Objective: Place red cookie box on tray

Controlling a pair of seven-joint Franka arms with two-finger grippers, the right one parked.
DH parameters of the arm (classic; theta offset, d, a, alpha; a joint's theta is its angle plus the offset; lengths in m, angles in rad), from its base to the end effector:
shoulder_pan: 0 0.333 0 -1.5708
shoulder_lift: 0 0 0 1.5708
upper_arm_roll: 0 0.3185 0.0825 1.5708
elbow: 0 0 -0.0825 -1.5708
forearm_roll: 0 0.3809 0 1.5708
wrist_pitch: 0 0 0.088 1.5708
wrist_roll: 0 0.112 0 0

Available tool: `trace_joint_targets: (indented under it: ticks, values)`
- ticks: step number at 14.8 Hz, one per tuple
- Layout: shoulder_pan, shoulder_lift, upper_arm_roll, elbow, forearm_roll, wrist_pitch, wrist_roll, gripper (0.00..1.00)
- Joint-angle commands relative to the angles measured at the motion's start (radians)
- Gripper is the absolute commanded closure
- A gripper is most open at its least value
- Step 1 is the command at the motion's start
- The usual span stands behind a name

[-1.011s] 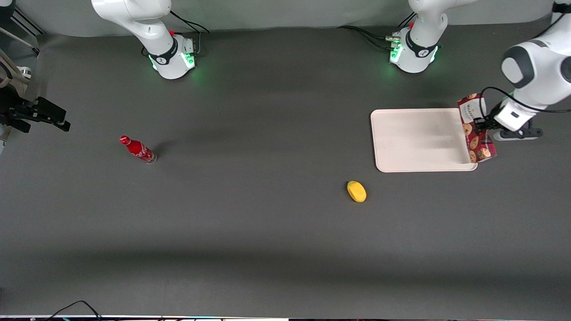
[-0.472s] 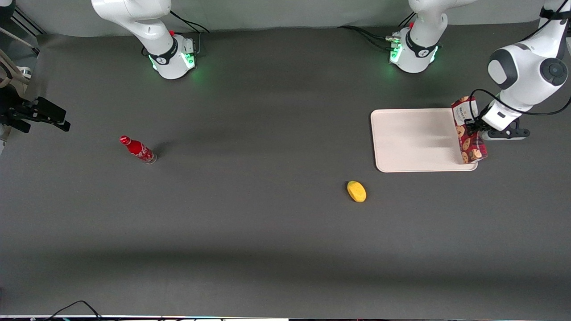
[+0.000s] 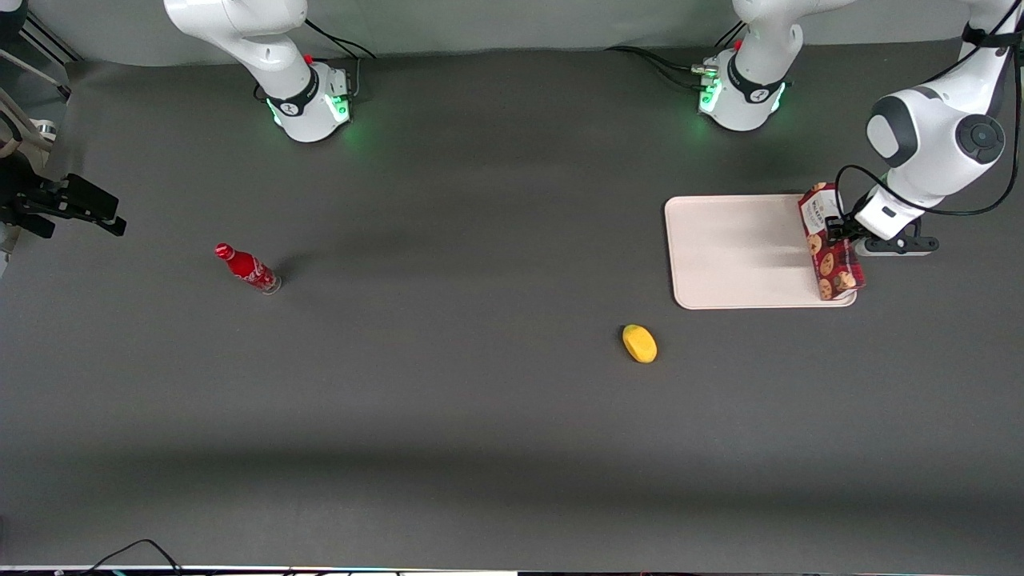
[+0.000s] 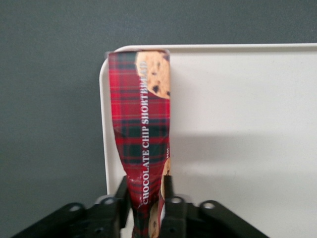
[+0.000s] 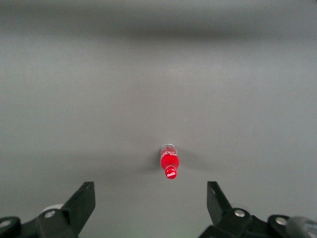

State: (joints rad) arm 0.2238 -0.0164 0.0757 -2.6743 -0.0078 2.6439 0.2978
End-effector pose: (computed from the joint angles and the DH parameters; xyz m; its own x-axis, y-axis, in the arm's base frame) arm 0.3954 0.1222 0.2407 0.9999 0.0085 -0.0120 0.0086 -0.9999 0.0088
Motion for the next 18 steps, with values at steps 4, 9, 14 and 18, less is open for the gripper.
trace_joint_targets:
  ticks: [4,9,14,18]
  values:
    - [-0.001,-0.118,-0.063,0.111,0.017,-0.190,-0.020,0.00]
    - [0.000,-0.149,-0.122,0.451,0.017,-0.569,-0.087,0.00]
    - [-0.001,-0.113,-0.175,0.753,0.015,-0.845,-0.167,0.00]
    - [-0.001,-0.062,-0.223,0.965,0.015,-1.051,-0.242,0.00]
